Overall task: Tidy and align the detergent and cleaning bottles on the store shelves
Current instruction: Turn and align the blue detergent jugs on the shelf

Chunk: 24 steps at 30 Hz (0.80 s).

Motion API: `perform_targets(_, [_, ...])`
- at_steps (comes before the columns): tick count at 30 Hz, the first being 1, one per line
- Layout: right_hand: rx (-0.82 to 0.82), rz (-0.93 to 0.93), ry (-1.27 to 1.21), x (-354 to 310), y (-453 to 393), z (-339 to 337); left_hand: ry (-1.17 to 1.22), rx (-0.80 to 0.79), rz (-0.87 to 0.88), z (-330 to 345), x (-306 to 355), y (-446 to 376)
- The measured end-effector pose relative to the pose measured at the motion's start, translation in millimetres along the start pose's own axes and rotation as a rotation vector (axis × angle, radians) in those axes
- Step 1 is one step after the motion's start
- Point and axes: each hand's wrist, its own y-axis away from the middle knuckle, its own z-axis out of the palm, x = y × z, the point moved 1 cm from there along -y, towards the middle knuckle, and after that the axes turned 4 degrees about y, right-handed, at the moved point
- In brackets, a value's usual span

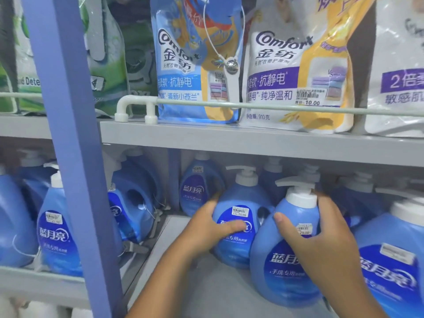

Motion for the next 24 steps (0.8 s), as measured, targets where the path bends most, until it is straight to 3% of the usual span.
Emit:
perform_targets(4, [-0.074, 0.008, -0.08, 2, 7, -4, 0.008, 0.003, -0.062, -8, -3, 15])
perform_targets(13, [-0.172, -0.026, -0.153, -10, 10, 29, -0.192, 0.4, -0.014, -55, -7, 9])
perform_targets(19, [-0.381, -0.037, -0.12, -5, 4, 39, -0.243, 0.464, -0.003, -58, -24, -7])
perform_targets(24, [-0.536, -0.028, -0.055, -12, 3, 50, -0.331, 0.506, -0.092, -53, -27, -5])
